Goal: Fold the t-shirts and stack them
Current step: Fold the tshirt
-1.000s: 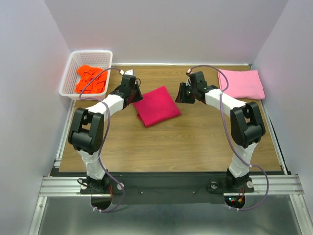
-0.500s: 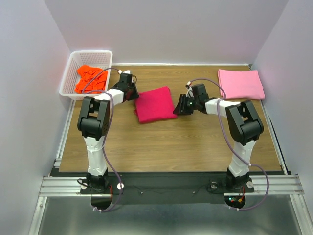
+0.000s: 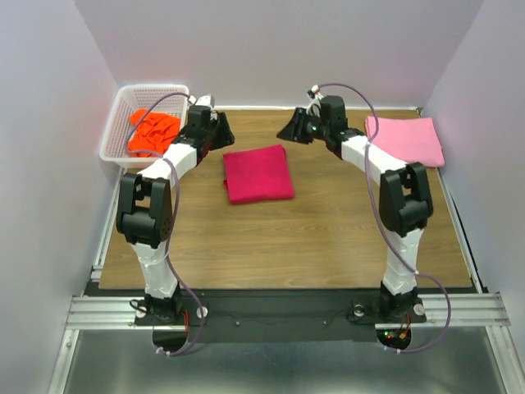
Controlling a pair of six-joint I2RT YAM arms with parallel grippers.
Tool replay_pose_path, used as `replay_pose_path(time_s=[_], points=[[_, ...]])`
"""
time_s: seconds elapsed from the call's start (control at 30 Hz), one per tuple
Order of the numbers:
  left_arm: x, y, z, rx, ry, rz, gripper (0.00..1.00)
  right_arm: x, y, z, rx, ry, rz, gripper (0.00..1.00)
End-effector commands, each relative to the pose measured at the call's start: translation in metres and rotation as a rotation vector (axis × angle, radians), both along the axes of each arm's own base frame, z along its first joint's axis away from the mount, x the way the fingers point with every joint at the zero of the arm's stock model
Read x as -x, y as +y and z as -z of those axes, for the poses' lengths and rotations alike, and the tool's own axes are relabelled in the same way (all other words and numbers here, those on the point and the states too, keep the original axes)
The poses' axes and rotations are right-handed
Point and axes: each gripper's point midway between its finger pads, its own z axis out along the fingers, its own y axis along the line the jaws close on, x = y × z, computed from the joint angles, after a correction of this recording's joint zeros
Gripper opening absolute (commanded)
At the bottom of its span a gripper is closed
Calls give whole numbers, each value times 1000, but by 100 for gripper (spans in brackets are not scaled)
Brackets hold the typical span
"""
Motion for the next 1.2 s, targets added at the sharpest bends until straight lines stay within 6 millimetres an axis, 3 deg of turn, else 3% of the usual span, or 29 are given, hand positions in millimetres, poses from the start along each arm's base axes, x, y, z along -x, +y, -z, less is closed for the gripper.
replay_pose_path(time_s=[0.0,0.03,0.07,0.1,0.13,0.17,0.3,0.4,0.5,0.53,0.63,0.7,0.73,0.77,0.83,0.87,0.93,0.97,1.0,1.03,1.07,1.1,1.17], points=[[-10,-4,-30,10,-92,36,64,-42,27,-34,-121,-82,-71,45],[-13,-5,-30,12,-91,37,63,-51,33,-8,-126,-32,-68,45],[-15,-6,-18,10,-70,39,62,-64,40,-29,-153,-80,-80,45],[-16,-8,-12,13,-58,46,59,-70,44,-25,-166,-78,-89,45],[-17,-11,-12,24,-56,61,59,-73,50,-3,-184,-23,-104,45],[-18,-13,0,26,-35,68,58,-81,54,-12,-208,-47,-114,45],[-23,-16,22,30,-4,76,57,-88,58,26,-217,13,-106,45],[-25,-15,41,36,32,74,56,-86,55,60,-198,64,-94,45],[-24,-7,59,53,76,51,56,-83,41,93,-177,110,-63,45],[-24,-2,64,63,86,40,56,-78,31,112,-166,146,-40,45],[-20,4,71,71,100,32,56,-76,10,124,-190,155,0,44],[-18,5,68,78,103,37,56,-79,3,118,-217,129,8,44],[-14,5,66,88,117,38,56,-78,-1,105,-227,114,4,44],[-12,5,48,96,89,40,56,-77,-1,96,-225,95,-5,44],[1,7,39,110,89,33,57,-71,0,76,-222,59,-34,44],[7,5,11,125,44,37,57,-61,0,57,-229,44,-53,45],[29,6,8,147,59,37,59,-49,-2,42,-226,28,-65,45],[38,5,-18,158,12,45,59,-41,-3,13,-235,-16,-77,45],[45,5,-25,162,1,49,59,-34,-3,8,-235,-17,-80,45],[60,3,-17,161,25,57,59,-19,-4,14,-232,12,-90,45],[69,1,-34,171,-9,67,59,-11,-3,-4,-239,-13,-103,46],[83,-4,-26,180,17,83,59,3,-4,5,-232,16,-106,46],[97,-14,-34,202,5,120,59,20,-1,4,-230,23,-121,46]])
